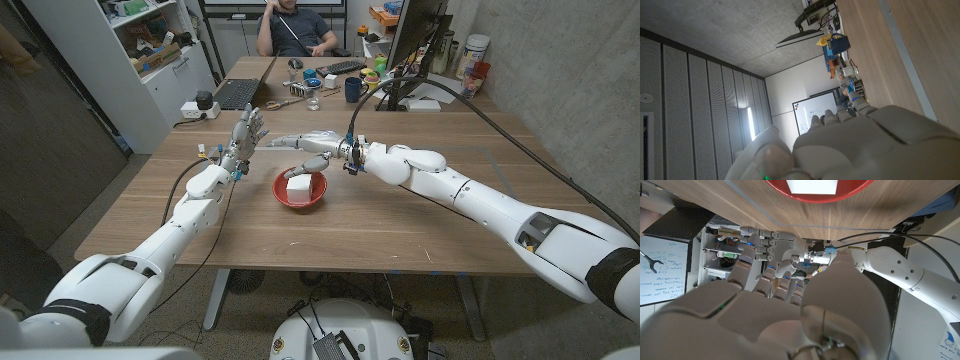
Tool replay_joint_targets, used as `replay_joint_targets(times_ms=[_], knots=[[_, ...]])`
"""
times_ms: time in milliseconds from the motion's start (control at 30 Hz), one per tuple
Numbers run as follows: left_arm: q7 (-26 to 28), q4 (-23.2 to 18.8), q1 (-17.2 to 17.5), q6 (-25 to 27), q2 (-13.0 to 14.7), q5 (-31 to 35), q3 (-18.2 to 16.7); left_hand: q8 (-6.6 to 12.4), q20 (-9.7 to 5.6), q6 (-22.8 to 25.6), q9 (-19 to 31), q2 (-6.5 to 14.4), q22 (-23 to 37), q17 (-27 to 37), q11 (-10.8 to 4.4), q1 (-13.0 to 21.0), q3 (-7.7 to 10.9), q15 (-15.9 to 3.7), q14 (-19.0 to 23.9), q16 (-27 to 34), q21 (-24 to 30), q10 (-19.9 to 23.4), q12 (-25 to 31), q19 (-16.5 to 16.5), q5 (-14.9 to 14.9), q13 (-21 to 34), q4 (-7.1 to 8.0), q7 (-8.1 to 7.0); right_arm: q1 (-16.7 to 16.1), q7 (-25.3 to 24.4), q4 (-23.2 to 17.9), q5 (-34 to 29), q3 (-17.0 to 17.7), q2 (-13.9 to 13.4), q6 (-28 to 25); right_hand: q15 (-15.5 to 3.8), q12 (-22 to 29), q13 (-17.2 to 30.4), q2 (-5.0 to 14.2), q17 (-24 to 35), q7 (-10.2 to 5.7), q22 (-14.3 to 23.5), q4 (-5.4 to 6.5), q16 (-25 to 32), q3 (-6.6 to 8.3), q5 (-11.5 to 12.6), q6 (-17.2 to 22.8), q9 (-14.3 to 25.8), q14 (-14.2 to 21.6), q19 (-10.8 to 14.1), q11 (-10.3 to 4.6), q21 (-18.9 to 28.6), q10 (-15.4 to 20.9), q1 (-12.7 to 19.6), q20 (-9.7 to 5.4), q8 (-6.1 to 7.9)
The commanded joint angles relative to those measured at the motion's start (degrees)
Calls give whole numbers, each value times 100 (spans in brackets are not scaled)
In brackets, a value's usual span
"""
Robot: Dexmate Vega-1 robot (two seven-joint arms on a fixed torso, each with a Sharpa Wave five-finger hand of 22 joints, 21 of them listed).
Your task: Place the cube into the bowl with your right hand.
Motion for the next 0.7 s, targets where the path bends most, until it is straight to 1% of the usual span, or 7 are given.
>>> replay_joint_targets(times_ms=[33, 200, 233, 300, 533, 633, 700], knots=[[-13, 20, -18, -19, -14, 13, 11, 9, 6, 7, 23, 243, 21, 28, -33, -3, -40, -1, -321, 5, -1, -342, 22, 12, 10, 23, -1, -32, 17, -146, -17, 102, 107, 3, 86, -2, 33, -1, -28, -5, -13, 24, 10, 23, -52, 21, -2, 6, -19, 2, -17, -18, -14, -53, -7, 41], [8, -7, -10, -3, -16, 13, 12, 7, 7, 4, 23, 239, 22, 28, -41, -2, -44, 3, -321, 5, -4, -339, 23, 10, 15, 23, -2, -44, 20, -314, -57, 44, 163, -20, 176, -38, 61, -2, -16, -9, -14, 26, 13, 63, -69, 27, 6, 7, 40, 83, 1, -34, 19, -80, -30, 49], [-8, 2, -16, -8, -17, 11, 14, 7, 5, 4, 23, 238, 22, 28, -40, -2, -45, 4, -322, 5, -3, -337, 23, 13, 15, 23, -3, -46, -7, -450, -91, -47, 183, -33, 178, -53, 64, -2, -11, -10, -14, 26, 11, 70, -68, 29, 9, 7, 54, 98, -1, -35, 21, -78, -33, 50], [5, -2, -12, -19, -16, 22, 16, 5, 4, -2, 23, 234, 22, 27, -54, -1, -48, 8, -326, 3, -6, -353, 17, 11, 18, 23, -4, -59, 4, -439, -58, 66, 208, -25, 271, -65, 83, -3, 18, -17, -13, 26, -12, 93, -52, 37, 28, 8, 107, 159, -2, -40, 54, -42, -37, 59], [31, -35, 4, -12, -15, 22, 14, 3, 5, -3, 23, 227, 23, 27, -32, -1, -55, 5, -329, 2, -9, -350, 18, 11, 26, 23, -5, -57, -35, -618, -119, 5, 299, -39, 302, -112, 133, -5, 40, -26, -12, 25, -41, 119, -51, 41, 99, 11, 179, 267, 10, -62, 161, -21, -36, 86], [26, -52, 11, -4, -12, 16, 14, 3, 10, -2, 23, 224, 23, 27, -35, -1, -58, 6, -328, 2, -11, -348, 18, 11, 30, 22, -5, -63, -26, -634, 3, 141, 312, -2, 434, -147, 141, -7, 56, -28, -12, 25, -47, 136, -55, 41, 136, 11, 230, 362, 16, -64, 178, -23, -50, 96], [45, -76, 23, -2, -5, 26, 15, 3, 10, -2, 23, 223, 24, 26, -30, -1, -60, 8, -329, 2, -13, -350, 17, 11, 32, 22, -5, -64, -45, -626, -67, 82, 324, -16, 364, -176, 156, -8, 65, -29, -13, 25, -55, 149, -56, 41, 154, 11, 277, 431, 17, -64, 214, -19, -61, 100]])
